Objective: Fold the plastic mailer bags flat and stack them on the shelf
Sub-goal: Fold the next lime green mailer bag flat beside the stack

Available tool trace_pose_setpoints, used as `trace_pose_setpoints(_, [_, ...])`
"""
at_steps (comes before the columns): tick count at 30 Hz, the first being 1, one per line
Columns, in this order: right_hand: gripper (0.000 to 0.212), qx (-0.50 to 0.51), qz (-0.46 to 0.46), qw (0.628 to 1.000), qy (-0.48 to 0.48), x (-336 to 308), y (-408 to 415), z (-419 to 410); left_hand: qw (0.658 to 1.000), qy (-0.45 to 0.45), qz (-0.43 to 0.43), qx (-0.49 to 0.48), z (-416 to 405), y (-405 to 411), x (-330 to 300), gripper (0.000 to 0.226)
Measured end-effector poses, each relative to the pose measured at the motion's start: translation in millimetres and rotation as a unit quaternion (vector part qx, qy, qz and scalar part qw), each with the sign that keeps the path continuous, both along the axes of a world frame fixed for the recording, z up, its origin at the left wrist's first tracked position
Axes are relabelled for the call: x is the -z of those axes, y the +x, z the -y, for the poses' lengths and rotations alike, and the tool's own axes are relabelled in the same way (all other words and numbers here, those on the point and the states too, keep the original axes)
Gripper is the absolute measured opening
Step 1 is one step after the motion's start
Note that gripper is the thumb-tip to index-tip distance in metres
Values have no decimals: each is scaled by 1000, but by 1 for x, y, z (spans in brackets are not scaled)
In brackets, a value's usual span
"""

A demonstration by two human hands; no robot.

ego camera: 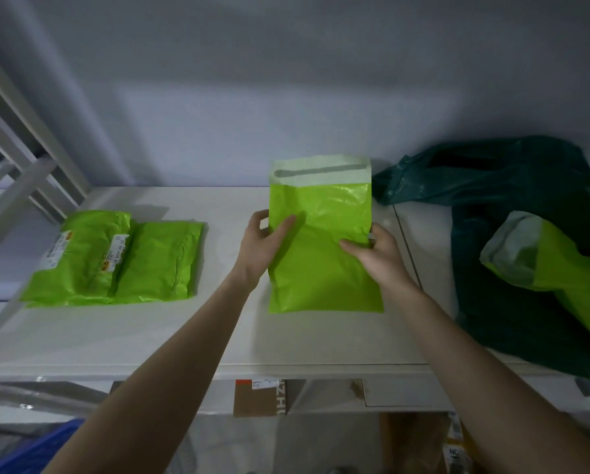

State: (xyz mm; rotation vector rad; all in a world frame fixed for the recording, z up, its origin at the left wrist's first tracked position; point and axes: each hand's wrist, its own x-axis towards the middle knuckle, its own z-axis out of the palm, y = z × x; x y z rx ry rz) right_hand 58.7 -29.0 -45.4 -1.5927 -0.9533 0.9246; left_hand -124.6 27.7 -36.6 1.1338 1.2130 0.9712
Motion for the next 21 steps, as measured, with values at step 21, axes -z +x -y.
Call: trace_pose_setpoints(21, [38, -54, 430, 899, 62, 49, 10, 8, 836, 292, -435, 165, 14, 14, 56, 60])
